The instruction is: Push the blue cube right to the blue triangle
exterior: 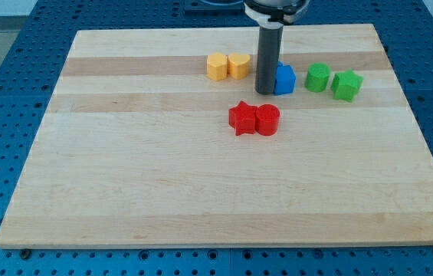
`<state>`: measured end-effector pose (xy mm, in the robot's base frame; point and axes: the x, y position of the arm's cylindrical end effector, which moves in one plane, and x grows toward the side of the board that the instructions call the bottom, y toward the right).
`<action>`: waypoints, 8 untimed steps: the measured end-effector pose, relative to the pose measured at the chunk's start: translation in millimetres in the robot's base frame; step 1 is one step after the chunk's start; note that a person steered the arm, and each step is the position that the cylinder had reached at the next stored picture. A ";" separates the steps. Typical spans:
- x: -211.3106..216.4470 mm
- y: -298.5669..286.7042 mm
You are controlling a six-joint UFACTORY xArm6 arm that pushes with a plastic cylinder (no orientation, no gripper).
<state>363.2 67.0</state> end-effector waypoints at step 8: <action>-8.8 42.1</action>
<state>354.5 109.1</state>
